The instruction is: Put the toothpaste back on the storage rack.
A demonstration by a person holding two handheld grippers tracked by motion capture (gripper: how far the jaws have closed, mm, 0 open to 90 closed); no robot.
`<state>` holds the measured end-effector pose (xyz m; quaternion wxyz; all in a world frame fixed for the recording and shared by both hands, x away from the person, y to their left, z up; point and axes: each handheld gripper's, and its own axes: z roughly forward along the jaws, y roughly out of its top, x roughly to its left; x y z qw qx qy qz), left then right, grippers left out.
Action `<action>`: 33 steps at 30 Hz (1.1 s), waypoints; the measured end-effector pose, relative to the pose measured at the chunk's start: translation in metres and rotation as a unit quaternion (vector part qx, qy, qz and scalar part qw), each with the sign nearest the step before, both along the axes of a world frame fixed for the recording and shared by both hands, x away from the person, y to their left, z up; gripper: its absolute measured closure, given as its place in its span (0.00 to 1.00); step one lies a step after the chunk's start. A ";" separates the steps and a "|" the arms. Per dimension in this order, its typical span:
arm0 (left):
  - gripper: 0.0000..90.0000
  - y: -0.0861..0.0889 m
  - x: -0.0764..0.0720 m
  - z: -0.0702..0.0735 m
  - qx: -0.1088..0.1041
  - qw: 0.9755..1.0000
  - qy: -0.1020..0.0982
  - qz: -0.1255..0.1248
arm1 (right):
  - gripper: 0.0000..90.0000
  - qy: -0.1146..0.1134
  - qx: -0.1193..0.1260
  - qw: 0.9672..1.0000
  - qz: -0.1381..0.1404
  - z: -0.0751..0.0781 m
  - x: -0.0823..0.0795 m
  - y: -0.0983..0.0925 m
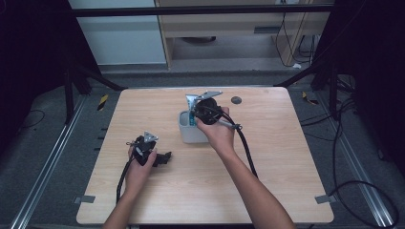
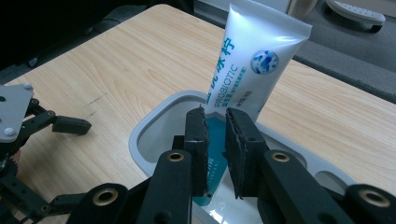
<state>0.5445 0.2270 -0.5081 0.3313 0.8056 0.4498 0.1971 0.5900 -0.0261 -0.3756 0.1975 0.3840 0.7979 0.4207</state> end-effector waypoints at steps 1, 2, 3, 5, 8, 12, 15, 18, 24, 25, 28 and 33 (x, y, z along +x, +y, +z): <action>0.00 0.000 0.000 0.000 0.000 1.000 0.000 0.000 | 0.87 -0.001 0.001 1.000 0.000 0.001 -0.001 0.000; 0.00 0.000 0.000 0.000 0.000 1.000 0.000 0.000 | 0.87 -0.001 0.000 1.000 0.000 0.001 -0.002 -0.001; 0.00 0.000 0.000 0.000 0.000 1.000 0.000 0.000 | 0.87 -0.002 -0.001 1.000 0.000 0.002 -0.002 -0.001; 0.00 0.000 0.000 0.000 0.000 1.000 0.000 0.000 | 0.87 -0.004 -0.003 1.000 0.001 0.003 -0.003 -0.003; 0.00 0.000 0.000 0.000 0.000 1.000 0.000 0.000 | 0.87 -0.006 -0.006 1.000 0.001 0.005 -0.005 -0.006; 0.00 0.000 0.000 0.000 0.000 1.000 0.000 0.000 | 0.87 -0.008 -0.013 1.000 0.002 0.006 -0.006 -0.011; 0.00 0.000 0.000 0.000 0.000 1.000 0.000 0.000 | 0.87 -0.009 -0.013 1.000 0.001 0.008 -0.008 -0.015; 0.00 0.000 0.000 0.000 0.000 1.000 0.000 0.000 | 0.86 -0.009 -0.015 1.000 0.001 0.009 -0.010 -0.018; 0.00 0.000 0.000 0.000 0.000 1.000 0.000 0.000 | 0.84 -0.009 -0.016 1.000 -0.001 0.010 -0.012 -0.025; 0.00 0.000 0.000 0.000 0.000 1.000 0.000 0.000 | 0.84 -0.010 -0.015 1.000 -0.002 0.011 -0.013 -0.026; 0.00 0.000 0.000 0.000 0.000 1.000 0.000 0.000 | 0.83 -0.011 -0.017 1.000 -0.002 0.012 -0.014 -0.029; 0.00 0.000 0.000 0.000 0.000 1.000 0.000 0.000 | 0.82 -0.012 -0.020 1.000 -0.002 0.015 -0.016 -0.034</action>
